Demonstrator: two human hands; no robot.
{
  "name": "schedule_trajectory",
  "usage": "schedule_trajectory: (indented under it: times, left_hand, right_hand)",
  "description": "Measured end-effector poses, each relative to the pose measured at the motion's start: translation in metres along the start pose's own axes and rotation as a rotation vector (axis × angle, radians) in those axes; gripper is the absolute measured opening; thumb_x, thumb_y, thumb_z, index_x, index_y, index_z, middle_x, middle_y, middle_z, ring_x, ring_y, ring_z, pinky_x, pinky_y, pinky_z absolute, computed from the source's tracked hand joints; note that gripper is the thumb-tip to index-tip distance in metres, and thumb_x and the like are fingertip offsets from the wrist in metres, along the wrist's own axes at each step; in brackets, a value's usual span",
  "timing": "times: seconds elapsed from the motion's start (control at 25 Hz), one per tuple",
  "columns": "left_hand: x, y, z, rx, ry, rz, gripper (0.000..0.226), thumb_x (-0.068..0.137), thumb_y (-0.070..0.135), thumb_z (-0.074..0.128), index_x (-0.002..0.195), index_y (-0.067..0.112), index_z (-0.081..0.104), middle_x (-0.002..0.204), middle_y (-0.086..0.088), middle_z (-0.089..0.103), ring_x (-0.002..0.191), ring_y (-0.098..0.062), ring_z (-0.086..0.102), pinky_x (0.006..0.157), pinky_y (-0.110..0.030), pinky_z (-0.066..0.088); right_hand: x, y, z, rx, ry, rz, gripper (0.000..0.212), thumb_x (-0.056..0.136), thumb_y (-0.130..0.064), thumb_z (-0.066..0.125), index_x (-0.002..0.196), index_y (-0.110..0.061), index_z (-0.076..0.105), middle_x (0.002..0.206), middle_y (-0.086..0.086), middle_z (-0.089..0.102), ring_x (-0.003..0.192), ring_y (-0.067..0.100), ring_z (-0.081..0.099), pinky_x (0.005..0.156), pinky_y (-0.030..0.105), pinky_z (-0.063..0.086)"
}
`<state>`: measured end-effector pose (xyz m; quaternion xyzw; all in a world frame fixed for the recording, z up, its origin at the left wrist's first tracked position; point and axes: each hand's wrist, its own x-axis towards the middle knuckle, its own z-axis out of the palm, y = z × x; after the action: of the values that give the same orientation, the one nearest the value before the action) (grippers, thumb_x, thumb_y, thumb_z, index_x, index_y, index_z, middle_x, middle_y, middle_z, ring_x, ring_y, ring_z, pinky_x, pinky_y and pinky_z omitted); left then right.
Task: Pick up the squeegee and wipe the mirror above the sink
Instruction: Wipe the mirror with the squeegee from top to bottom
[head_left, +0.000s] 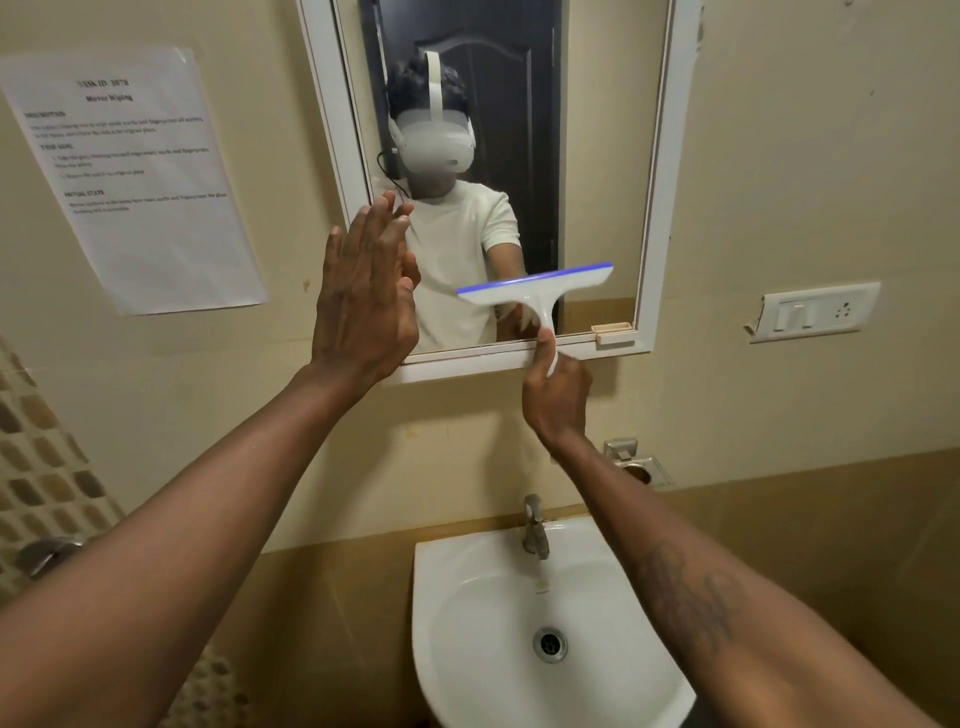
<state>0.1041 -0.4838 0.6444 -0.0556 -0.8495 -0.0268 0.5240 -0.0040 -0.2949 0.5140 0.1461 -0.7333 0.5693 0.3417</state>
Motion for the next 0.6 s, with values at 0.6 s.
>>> schedule_trajectory:
  times: [0.6]
  left_hand:
    - [0.007, 0.028, -0.012, -0.006, 0.009, 0.034, 0.071, 0.089, 0.001, 0.055, 0.157, 0.011, 0.038, 0.172, -0.01, 0.026, 0.161, -0.028, 0.021, 0.132, -0.053, 0.013]
  right_hand:
    - [0.083, -0.072, -0.045, 0.001, 0.09, -0.06, 0.059, 0.111, -0.048, 0.032, 0.07, -0.024, 0.068, 0.057, -0.011, 0.056, 0.057, 0.001, 0.057, 0.054, 0.008, 0.034]
